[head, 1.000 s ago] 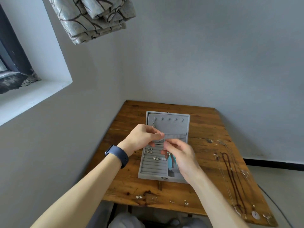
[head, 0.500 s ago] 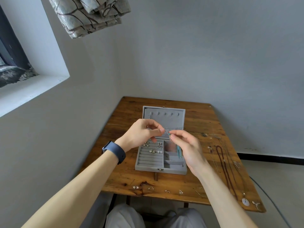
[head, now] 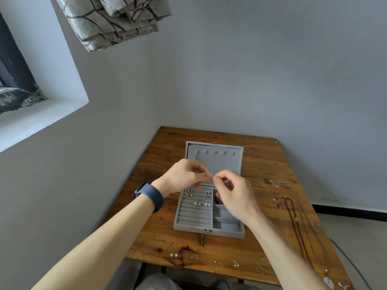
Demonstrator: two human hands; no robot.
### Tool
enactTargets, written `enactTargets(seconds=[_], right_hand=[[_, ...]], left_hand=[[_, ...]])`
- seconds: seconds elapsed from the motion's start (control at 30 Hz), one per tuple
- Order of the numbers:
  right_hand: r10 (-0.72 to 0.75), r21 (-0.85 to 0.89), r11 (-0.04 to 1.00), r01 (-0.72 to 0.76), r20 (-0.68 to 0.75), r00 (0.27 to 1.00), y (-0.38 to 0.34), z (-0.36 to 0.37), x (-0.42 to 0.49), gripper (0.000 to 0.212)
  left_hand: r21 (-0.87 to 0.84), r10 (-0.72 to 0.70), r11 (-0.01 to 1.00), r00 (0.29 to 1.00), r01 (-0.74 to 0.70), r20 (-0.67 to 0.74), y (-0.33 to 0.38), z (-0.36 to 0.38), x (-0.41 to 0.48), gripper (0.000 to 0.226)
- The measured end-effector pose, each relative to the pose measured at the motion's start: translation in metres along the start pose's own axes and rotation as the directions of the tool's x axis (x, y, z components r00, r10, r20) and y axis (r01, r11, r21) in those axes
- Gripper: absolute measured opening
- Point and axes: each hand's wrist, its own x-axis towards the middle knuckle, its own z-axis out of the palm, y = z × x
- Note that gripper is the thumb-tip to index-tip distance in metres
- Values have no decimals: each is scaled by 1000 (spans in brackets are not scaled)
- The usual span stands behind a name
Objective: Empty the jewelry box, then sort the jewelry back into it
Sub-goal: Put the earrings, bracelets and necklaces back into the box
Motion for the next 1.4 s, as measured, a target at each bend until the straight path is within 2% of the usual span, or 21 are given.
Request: enactTargets(seconds=[0.03,0.1,0.17,0.2,0.27,0.33,0.47,0.57,0.67,0.77,1.0,1.13,1.3,1.4], right_hand=[[11,6,1000,-11,-5,1000,4,3,6,11],[94,63,994,-93,-15,995,11,8,20,12],[192,119,975,-188,-22,981,18,14,36,14],[226,132,966,-221,-23,974,22,18,45,15],[259,126,959,-255,-16,966,31,27,62,16],[262,103,960,-261,3,965,36,36,79,16],[285,116,952,-284,17,959,38,52,106,20],[361,215,907,-361,41,932,36,66,117,19],[448,321,841,-435,35,893,32,76,122,19],[491,343,819,-459,-6,871,31,85,123,19],[603,349,770,-535,-121,789,19,99,122,20],[613,344,768,-541,-151,775,14,100,122,22],[666,424,703,-571,-113,737,19,102,115,19],[659,435,705,-561,-107,745,23,105,114,21]], left_hand=[[-27,-3,1000,999,2,-41,-7,1,6,11],[-63,-10,998,974,-5,-225,-24,1,20,19],[-44,-47,999,901,31,-431,-40,-2,34,34],[-46,-71,997,874,56,-481,-46,-5,42,42],[-57,-120,993,871,106,-476,-58,-13,60,63],[-63,-162,987,897,149,-412,-69,-20,78,80],[-163,-201,973,945,163,-256,-79,-29,101,93],[-125,-153,984,957,125,-248,-90,-31,105,87],[-57,-61,997,957,46,-285,-100,-32,104,64],[-9,-4,1000,948,1,-317,-102,-34,100,47],[34,60,998,924,-51,-377,-100,-32,90,38],[36,62,998,919,-52,-388,-99,-31,87,37],[51,69,997,909,-53,-411,-100,-28,88,35],[43,63,998,907,-50,-415,-100,-27,87,35]])
